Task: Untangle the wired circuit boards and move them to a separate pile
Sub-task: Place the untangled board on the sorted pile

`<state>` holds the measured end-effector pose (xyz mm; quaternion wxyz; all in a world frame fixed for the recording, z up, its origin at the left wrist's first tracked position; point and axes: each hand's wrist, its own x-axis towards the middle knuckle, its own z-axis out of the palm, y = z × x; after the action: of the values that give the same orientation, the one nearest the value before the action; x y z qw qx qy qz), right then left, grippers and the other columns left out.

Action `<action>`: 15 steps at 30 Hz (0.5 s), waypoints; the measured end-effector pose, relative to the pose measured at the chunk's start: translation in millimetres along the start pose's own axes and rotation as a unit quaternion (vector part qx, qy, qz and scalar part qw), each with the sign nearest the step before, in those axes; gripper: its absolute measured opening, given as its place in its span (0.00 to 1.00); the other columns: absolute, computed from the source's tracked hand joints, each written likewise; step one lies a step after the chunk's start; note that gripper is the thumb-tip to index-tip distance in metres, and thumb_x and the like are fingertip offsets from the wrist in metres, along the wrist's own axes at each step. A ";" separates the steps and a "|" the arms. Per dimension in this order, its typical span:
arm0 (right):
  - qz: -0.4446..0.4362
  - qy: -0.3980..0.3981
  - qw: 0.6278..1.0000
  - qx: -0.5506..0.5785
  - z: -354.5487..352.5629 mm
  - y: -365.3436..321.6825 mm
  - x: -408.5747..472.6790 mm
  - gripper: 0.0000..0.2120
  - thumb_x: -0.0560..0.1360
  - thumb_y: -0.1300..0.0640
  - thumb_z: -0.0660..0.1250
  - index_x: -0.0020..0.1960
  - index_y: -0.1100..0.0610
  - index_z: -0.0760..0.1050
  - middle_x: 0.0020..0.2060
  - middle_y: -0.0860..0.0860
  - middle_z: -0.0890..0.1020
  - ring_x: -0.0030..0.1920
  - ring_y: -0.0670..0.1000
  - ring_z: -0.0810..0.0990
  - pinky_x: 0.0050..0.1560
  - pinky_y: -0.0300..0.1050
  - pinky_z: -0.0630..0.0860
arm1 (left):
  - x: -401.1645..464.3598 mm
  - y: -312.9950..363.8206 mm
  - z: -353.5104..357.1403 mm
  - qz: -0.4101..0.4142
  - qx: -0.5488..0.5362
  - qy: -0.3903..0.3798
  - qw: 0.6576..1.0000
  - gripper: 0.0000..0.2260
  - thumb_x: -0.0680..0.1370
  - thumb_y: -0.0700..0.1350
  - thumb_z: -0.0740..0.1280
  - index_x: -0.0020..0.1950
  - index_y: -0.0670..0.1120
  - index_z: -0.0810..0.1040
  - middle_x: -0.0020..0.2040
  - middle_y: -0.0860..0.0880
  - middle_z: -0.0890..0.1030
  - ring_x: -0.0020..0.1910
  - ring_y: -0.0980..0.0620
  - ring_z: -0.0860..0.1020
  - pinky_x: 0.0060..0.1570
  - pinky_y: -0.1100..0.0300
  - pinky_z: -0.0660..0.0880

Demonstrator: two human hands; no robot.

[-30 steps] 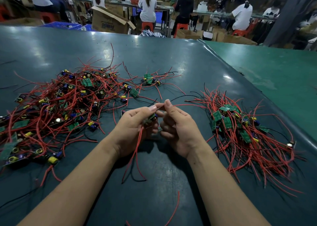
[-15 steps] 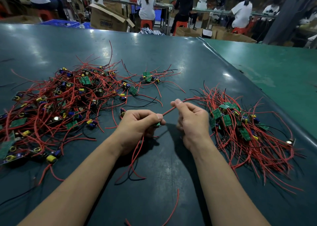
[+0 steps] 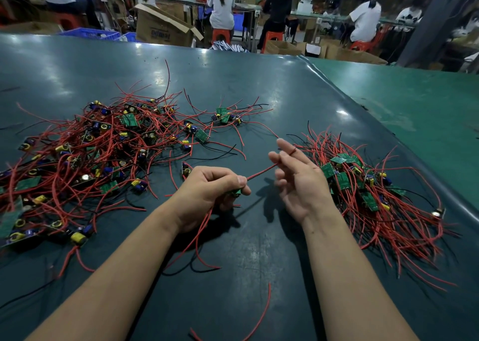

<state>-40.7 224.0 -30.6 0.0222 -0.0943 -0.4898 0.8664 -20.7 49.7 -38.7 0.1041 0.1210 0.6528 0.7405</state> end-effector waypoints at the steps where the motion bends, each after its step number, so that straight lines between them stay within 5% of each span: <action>1: 0.005 0.006 1.000 0.013 -1.1 -0.9 0.5 0.08 0.80 0.62 0.62 0.50 0.57 0.80 0.30 0.49 0.81 0.20 0.41 0.69 0.18 0.31 0.63 | 0.1 -0.2 -0.7 -0.003 -0.001 -0.004 1.000 0.09 0.69 0.44 0.69 0.31 0.44 0.83 0.34 0.41 0.74 0.26 0.53 0.67 0.27 0.65 0.63; 6: -0.005 0.031 0.999 0.018 -0.2 1.3 2.3 0.11 0.82 0.55 0.61 0.47 0.58 0.79 0.23 0.47 0.74 0.17 0.41 0.64 0.17 0.30 0.56 | -0.9 -1.2 0.2 -0.007 -0.001 -0.044 0.999 0.09 0.71 0.44 0.69 0.32 0.44 0.83 0.24 0.53 0.71 0.22 0.57 0.64 0.25 0.66 0.64; 11: 0.030 -0.001 0.999 -0.038 7.6 4.3 -4.9 0.19 0.76 0.43 0.65 0.53 0.59 0.77 0.39 0.50 0.84 0.27 0.44 0.79 0.22 0.34 0.71 | 3.8 -1.8 1.8 0.013 -0.085 0.049 0.995 0.09 0.72 0.46 0.69 0.37 0.41 0.82 0.24 0.52 0.70 0.21 0.55 0.63 0.22 0.64 0.65; 15: 0.079 -0.111 0.981 -0.141 19.8 16.2 -16.4 0.12 0.73 0.49 0.70 0.45 0.58 0.82 0.29 0.48 0.79 0.23 0.43 0.71 0.20 0.33 0.63 | 3.2 -4.1 4.1 0.014 -0.034 0.052 0.998 0.08 0.72 0.47 0.70 0.38 0.43 0.83 0.34 0.41 0.78 0.29 0.49 0.73 0.29 0.62 0.71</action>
<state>-27.4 196.8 -32.1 -0.1143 -0.0381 -0.5979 0.7925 -22.5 55.1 -42.1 0.0634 0.0876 0.6303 0.7687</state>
